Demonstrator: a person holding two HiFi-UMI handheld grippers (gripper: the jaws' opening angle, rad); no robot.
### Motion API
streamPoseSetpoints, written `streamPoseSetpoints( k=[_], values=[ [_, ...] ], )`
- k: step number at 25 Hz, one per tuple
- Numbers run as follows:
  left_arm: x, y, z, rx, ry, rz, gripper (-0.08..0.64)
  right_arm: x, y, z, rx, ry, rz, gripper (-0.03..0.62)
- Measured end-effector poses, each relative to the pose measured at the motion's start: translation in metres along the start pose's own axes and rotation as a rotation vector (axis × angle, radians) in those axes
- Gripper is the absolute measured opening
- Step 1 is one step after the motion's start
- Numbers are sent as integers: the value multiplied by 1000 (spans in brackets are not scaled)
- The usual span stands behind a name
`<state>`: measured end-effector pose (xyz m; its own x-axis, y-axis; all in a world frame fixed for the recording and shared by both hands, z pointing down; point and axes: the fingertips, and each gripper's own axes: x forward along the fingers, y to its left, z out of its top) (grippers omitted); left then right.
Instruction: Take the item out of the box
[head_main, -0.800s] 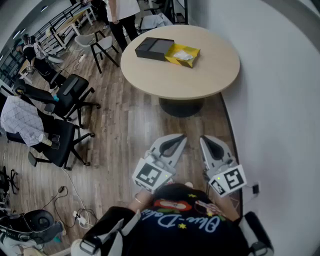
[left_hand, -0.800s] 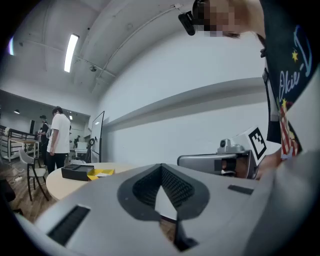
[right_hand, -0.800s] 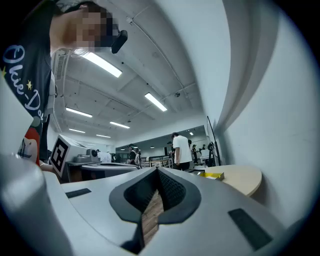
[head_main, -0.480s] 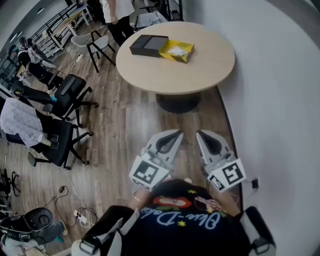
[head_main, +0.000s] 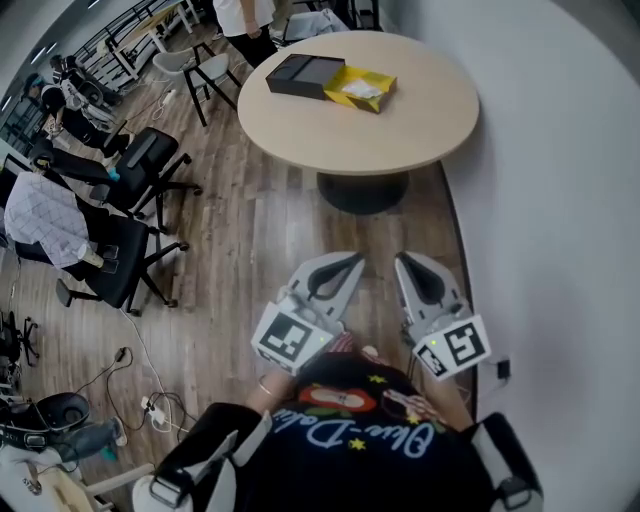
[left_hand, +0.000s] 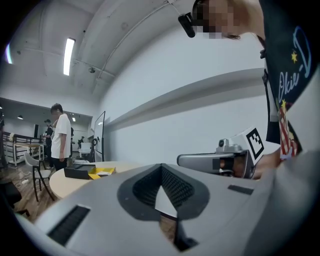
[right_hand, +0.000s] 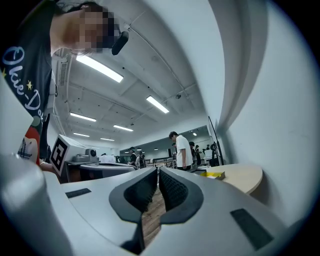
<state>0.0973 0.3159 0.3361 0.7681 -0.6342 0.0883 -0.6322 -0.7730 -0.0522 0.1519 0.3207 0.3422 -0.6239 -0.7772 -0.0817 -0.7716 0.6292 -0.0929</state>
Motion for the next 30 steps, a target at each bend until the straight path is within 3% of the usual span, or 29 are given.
streamPoseSetpoints(
  k=[6,13,18,21,26,30],
  values=[
    [6,4,-6,3,23,16,-14,0,-1,1,54,-17,19,-3],
    [39,12,-6,16,8,-26,-14,6,-28,0,65,-16,-2,-3],
    [69,33,-7,13,-15,-65,-14,22,-54,-6,4,-6,-26,-3],
    [82,43,-4,9,-25,-82,-14,32,-60,-2,36,-1,-42,-3],
    [106,66,-7,-11,-20,-109,-14,51,-84,-4,-22,27,-73,-3],
    [126,84,-8,-7,-26,-142,-14,70,-100,-6,-10,38,-95,-3]
  ],
)
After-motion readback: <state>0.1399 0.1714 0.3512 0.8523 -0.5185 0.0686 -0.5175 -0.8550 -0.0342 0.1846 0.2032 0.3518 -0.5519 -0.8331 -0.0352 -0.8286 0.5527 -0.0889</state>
